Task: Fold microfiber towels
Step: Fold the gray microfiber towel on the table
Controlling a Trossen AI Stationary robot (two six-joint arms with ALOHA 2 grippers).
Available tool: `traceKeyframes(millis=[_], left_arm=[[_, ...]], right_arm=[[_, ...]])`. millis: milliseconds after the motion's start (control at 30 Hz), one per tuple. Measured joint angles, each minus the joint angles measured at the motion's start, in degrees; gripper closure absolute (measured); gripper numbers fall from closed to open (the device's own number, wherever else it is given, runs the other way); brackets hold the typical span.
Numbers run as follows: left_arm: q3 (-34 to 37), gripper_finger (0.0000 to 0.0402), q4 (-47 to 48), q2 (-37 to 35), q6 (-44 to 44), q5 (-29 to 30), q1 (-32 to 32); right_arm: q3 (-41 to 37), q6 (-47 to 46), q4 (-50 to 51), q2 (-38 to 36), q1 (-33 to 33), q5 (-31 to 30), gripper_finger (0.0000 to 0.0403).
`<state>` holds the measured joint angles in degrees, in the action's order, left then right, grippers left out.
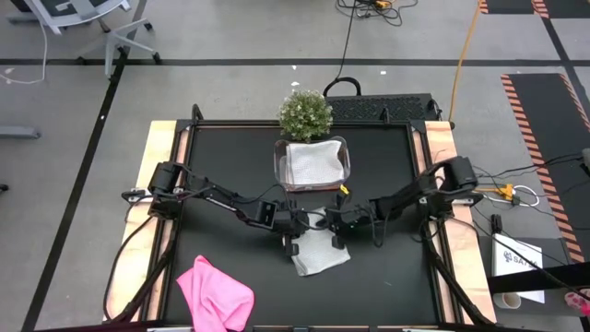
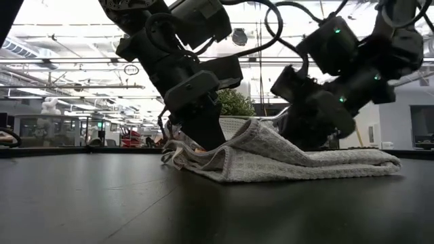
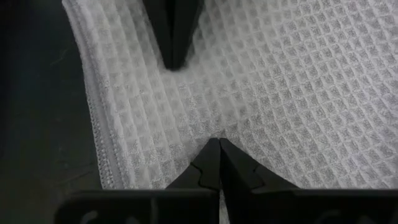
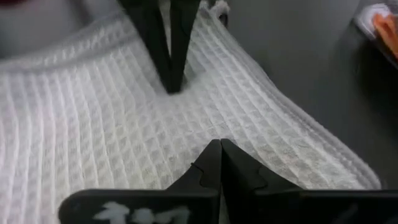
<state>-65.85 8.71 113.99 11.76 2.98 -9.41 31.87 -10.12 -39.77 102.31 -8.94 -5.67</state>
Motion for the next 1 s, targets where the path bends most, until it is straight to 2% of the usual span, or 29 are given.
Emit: traceKeyframes(millis=[133, 300, 500, 667, 833, 1000], left_arm=[[0.01, 0.0386, 0.09, 0.02, 0.47, -0.02, 0.00], [0.00, 0.0397, 0.09, 0.02, 0.49, -0.02, 0.00], [0.01, 0.0387, 0.09, 0.01, 0.54, -0.02, 0.00], [-0.02, 0.0397, 0.33, 0.02, 0.54, -0.07, 0.00], [-0.01, 0.0387, 0.28, -0.06, 2.06, -0.12, 0.11], [0.25, 0.0372, 2.06, -2.30, 9.91, -1.67, 0.92]], right_arm=[[0.27, -1.71, -1.80, 3.34, 1.22, 3.60, 0.0403], [0.25, -1.94, -1.46, 3.15, 1.19, 4.22, 0.0403], [-0.10, -5.58, 1.51, -5.69, 0.03, 8.20, 0.0403], [-0.02, -4.34, 10.45, -13.65, -3.02, 6.27, 0.0403], [0.01, -8.98, 16.67, -15.73, -3.91, 5.09, 0.0403], [0.01, -13.30, 18.69, -15.77, -2.95, 9.32, 0.0392]])
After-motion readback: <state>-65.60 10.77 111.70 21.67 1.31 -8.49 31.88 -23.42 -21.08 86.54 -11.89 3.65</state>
